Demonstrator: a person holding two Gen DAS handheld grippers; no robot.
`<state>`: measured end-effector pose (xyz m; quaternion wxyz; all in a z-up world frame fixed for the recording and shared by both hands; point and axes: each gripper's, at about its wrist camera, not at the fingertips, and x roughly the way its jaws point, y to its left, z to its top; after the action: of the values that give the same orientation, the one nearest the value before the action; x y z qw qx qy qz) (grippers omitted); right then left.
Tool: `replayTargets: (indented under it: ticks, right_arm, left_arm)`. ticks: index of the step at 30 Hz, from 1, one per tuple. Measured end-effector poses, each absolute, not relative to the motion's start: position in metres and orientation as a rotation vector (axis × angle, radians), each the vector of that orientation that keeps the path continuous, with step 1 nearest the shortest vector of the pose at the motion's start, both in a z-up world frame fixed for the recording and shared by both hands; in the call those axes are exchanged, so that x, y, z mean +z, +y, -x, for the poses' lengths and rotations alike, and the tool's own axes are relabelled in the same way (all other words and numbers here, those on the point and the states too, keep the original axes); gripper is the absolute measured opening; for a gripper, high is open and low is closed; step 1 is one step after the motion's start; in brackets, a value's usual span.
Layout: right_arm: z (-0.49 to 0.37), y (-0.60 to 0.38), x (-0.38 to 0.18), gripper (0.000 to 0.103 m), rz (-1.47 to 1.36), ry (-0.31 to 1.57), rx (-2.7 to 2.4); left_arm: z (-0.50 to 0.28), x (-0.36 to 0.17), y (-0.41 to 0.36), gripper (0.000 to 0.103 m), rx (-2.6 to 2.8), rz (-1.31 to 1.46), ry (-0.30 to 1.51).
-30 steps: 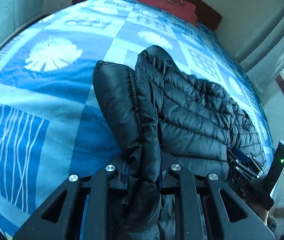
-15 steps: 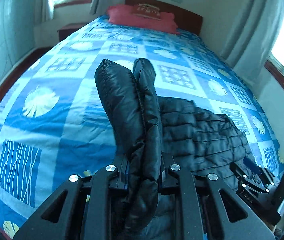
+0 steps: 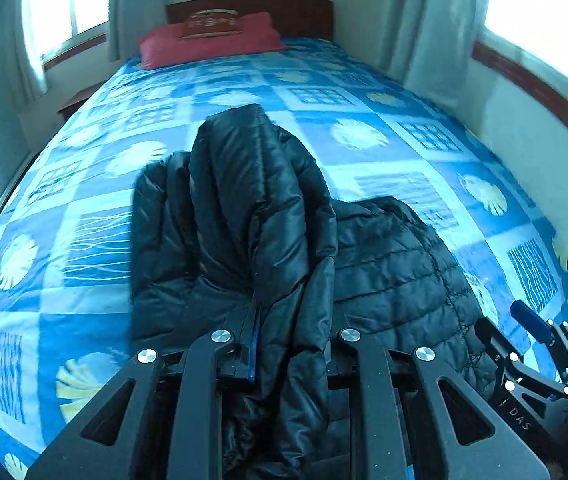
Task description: Fold large clothes
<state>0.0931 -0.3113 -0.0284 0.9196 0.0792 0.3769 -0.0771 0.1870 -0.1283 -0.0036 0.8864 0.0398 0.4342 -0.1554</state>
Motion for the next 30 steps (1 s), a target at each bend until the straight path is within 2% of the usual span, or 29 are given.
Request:
replayTargets:
  ticks: [13,19,25,30]
  right_arm:
    - [-0.087,-0.36,-0.047,0.062,-0.223,0.814,-0.252]
    - [-0.091,-0.365,-0.058,0.063,-0.227,0.842,-0.265]
    - [-0.09,-0.365,-0.057,0.063,-0.213,0.843,-0.274]
    - [-0.081,-0.368,-0.049,0.063,-0.204,0.826,-0.289]
  left_arm:
    - [-0.183,-0.059,-0.221,0.019,-0.428,-0.146,0.99]
    - [-0.181,-0.078,-0.231,0.019,-0.436,-0.14,0.998]
    - [-0.174,-0.072,-0.235,0.019,-0.439,-0.143,0.983]
    - [-0.158,-0.057,-0.242,0.031,-0.457,-0.163,0.956]
